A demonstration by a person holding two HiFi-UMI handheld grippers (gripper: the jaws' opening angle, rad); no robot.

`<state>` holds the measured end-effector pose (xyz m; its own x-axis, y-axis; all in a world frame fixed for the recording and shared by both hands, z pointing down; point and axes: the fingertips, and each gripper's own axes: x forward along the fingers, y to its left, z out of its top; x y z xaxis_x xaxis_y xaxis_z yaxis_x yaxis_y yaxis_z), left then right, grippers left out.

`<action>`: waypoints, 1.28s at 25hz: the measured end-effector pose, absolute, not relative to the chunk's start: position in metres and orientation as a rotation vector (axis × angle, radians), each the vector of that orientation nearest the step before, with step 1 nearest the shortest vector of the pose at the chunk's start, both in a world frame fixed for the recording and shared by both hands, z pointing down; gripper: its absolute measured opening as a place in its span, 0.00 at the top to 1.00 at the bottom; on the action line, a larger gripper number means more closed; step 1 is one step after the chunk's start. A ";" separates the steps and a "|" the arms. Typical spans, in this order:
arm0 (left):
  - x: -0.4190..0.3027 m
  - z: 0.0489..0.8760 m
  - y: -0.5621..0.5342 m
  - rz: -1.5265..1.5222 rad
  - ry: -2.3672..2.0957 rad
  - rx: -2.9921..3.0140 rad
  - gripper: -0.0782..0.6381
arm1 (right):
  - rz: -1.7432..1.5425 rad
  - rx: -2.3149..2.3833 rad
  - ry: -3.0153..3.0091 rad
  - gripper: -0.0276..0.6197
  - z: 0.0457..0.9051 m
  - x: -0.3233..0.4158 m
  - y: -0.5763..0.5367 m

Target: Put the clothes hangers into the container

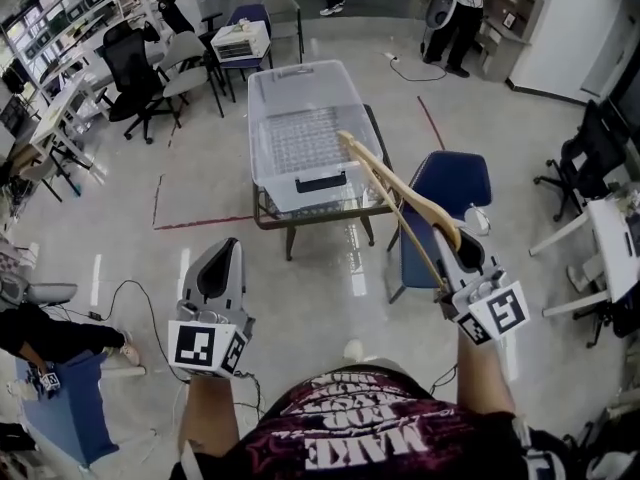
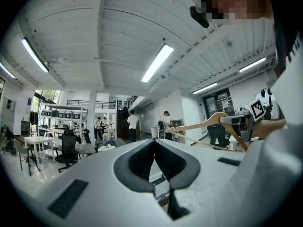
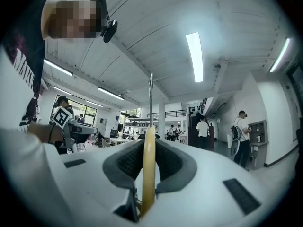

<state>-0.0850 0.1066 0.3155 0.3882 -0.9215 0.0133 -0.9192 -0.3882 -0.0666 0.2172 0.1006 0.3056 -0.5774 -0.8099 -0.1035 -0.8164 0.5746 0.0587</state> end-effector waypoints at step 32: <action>-0.099 0.341 -0.009 -0.181 1.744 -2.505 0.88 | 0.197 -1.267 2.784 0.86 0.304 0.185 -0.030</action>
